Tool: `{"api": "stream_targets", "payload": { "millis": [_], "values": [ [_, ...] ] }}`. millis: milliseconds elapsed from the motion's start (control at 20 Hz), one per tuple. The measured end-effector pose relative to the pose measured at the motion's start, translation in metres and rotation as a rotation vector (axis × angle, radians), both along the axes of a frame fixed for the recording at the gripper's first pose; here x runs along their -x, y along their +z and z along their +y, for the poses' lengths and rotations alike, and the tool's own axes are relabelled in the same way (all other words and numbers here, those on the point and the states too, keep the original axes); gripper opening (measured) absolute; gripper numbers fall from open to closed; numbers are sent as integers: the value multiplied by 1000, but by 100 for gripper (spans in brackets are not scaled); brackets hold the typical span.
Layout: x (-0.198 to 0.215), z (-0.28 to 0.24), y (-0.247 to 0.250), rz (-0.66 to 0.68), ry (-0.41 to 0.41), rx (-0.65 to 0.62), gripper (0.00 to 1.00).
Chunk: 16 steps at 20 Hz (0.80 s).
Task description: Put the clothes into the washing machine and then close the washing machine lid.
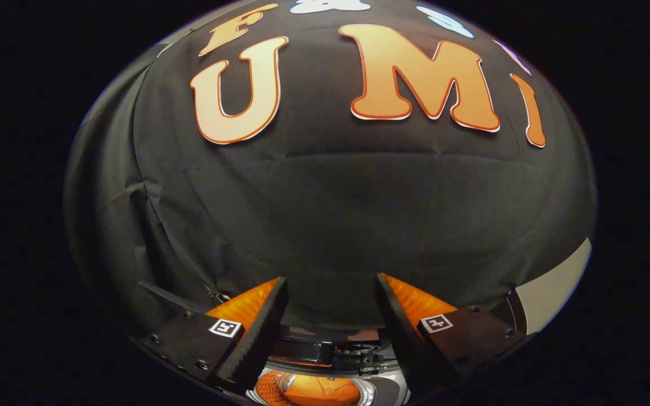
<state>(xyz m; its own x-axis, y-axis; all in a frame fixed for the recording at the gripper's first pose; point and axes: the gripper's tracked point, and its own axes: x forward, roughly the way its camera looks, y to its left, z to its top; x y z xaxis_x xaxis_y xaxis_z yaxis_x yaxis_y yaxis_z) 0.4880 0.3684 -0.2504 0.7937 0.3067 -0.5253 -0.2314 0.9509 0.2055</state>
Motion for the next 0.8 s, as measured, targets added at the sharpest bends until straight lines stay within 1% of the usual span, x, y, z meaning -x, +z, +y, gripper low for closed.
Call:
{"api": "stream_targets", "payload": {
  "millis": [150, 250, 350, 600, 800],
  "values": [
    [1, -1, -2, -11, -2, -12, 99],
    [1, -2, 1, -58, 2, -4, 99],
    [1, -3, 3, -93, -13, -12, 99],
    [9, -7, 7, -108, -13, -11, 99],
    [27, -10, 11, -141, -1, -23, 99]
  ]
}}
